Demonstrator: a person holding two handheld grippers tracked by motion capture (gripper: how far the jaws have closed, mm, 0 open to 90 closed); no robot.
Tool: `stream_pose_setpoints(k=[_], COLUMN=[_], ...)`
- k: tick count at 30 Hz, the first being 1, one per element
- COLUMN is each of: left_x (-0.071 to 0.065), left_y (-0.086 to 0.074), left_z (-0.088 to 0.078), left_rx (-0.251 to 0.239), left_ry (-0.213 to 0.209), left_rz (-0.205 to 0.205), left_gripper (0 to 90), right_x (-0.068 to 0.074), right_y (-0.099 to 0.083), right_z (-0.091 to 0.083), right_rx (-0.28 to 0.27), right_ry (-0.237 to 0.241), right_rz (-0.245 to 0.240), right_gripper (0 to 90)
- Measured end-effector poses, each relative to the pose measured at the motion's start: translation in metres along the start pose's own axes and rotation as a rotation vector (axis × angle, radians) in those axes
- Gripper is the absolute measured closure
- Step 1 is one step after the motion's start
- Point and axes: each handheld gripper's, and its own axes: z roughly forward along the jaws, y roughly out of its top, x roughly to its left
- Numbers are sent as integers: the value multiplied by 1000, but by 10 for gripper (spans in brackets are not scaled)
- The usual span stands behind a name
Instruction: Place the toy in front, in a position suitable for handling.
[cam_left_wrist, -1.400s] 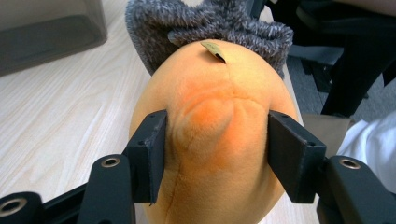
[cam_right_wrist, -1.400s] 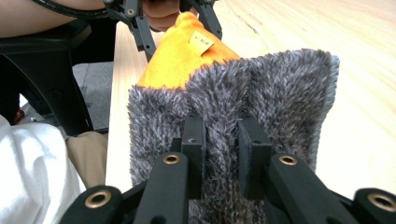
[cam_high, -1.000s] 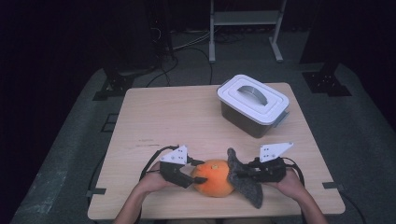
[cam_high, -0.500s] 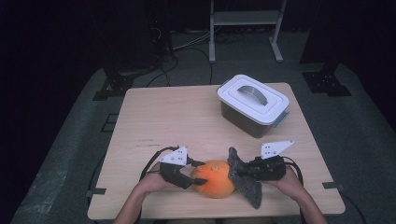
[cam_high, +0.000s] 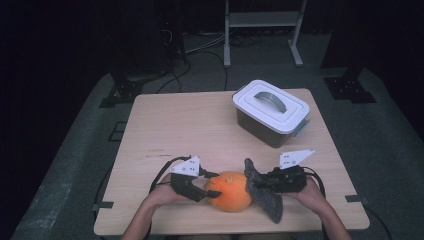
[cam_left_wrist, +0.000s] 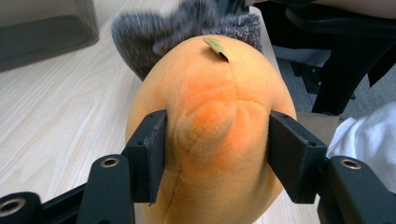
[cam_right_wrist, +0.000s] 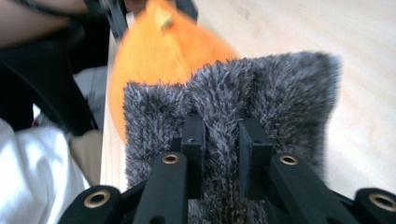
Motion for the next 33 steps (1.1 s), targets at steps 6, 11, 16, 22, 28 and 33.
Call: stream_pose_setpoints(k=[6,11,16,22,28,33], left_x=[1,1,-1,0,-5,-4], left_y=[0,0,2,3,8,10], left_z=[-1,0,2,2,5,4], left_rx=[-5,-12,-9,-15,-11,-30], left_ry=[2,-1,-3,-1,1,13], left_rz=[-8,-11,-6,-13,20,0], left_gripper=[416,417,424,425,425,444], right_x=[-3,3,14,9,23,17], right_y=[-7,3,15,9,24,17], right_z=[-4,-10,2,-3,0,-1], right_rx=[49,-36,-59,-25,-85,-50], right_ry=[-20,-25,-7,-37,-18,-51], right_rz=[15,-12,-66,-35,-90,-68], right_gripper=[742,743,742,740,741,741])
